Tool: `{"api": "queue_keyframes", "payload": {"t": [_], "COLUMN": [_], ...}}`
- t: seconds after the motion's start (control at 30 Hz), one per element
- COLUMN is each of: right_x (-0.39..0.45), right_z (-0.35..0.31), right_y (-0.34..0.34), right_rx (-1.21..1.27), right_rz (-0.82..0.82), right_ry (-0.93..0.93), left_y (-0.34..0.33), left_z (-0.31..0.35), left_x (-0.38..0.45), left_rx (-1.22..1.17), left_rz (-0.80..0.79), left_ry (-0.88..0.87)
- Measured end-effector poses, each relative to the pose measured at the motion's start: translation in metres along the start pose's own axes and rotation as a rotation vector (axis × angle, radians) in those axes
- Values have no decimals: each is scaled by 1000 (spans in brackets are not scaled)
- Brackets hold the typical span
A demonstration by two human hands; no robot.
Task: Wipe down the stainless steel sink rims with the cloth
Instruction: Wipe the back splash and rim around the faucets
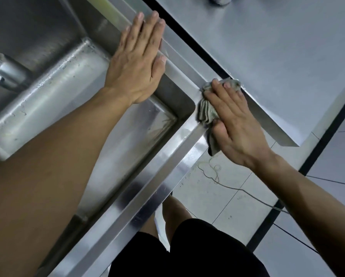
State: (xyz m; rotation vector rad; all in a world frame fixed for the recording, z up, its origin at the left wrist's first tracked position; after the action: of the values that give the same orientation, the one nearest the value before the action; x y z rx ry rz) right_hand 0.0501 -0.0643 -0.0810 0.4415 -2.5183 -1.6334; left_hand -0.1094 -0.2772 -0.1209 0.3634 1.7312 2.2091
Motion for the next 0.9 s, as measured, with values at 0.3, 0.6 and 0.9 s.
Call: {"api": "queue_keyframes", "payload": {"t": [0.3,0.6,0.9], "right_x": [-5,58,164], "right_z": [-38,-50,-190], "right_y": [-18,9,-57], "right_rx": [9,320,451], "right_rz": [-20,264,-275], "right_ry": [230,-14,313], "left_y": [2,1,23], "left_z": [3,-8,-120], "left_x": [-2,-82,-212], "left_rx": [-6,-273,-453], "left_rz": [-50,-46,98], "left_ry": [34,135,810]}}
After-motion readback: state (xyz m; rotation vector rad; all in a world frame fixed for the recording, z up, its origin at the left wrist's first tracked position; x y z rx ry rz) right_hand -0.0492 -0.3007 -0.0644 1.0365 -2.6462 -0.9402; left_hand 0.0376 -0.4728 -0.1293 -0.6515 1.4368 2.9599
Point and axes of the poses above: each hand's wrist, its own x-axis towards the middle knuckle, its own y-axis out of the back of the hand, z = x × y, the point moved 3 cm from there along x, towards the middle knuckle, and after that the axes turned 8 degrees about y, right-handed, at the moved point
